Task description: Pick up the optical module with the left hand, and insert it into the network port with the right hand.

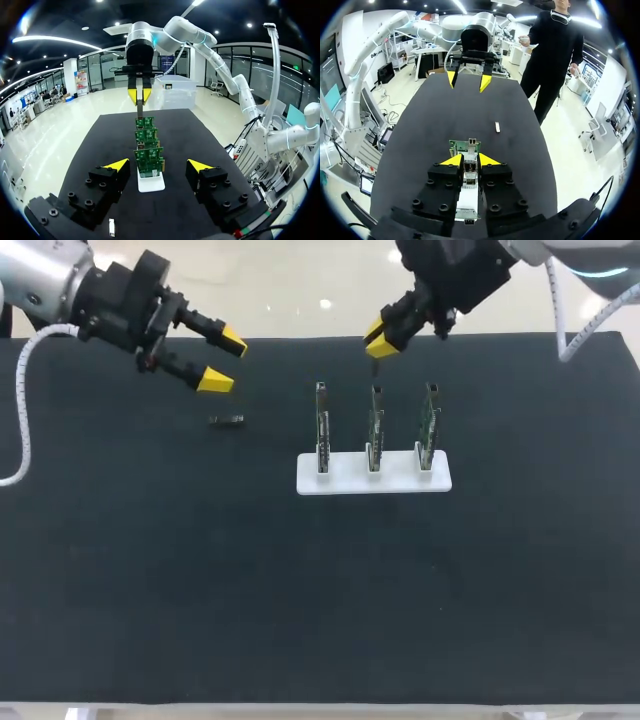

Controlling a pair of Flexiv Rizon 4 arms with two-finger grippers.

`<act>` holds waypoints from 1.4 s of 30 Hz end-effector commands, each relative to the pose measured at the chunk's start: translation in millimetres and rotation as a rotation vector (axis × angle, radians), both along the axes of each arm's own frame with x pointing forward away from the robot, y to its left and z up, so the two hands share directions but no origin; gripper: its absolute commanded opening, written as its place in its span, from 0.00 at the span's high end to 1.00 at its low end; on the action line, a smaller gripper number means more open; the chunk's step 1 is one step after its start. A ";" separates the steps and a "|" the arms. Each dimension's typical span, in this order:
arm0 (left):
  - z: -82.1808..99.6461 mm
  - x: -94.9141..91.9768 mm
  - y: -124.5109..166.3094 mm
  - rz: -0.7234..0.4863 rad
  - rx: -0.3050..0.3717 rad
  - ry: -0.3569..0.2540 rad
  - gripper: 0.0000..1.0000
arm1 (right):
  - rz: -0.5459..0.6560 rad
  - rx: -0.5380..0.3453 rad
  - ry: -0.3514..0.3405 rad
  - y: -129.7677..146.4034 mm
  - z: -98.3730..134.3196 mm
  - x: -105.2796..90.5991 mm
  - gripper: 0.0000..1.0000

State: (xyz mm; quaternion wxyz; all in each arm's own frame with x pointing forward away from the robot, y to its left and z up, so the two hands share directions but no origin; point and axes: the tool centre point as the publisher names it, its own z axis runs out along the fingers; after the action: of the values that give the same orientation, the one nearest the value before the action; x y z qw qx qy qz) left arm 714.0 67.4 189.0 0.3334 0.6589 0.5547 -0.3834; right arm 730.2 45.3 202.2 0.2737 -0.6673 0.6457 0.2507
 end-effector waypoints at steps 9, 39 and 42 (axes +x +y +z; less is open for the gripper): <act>-0.1 0.5 -0.6 0.000 0.003 0.001 0.00 | 0.003 0.034 0.013 2.2 -16.4 7.2 1.00; -0.1 0.5 -0.6 0.000 0.003 0.001 0.00 | 0.012 0.022 0.041 -3.7 -18.5 2.7 1.00; -0.1 0.5 -0.6 0.000 0.003 0.001 0.00 | 0.013 0.021 0.042 -5.1 -18.3 3.1 1.00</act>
State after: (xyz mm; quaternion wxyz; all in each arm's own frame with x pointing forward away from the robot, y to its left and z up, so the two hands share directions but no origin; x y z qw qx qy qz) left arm 713.9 67.6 188.8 0.3335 0.6589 0.5546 -0.3834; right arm 732.6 41.6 182.9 0.2661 -0.6632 0.6446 0.2716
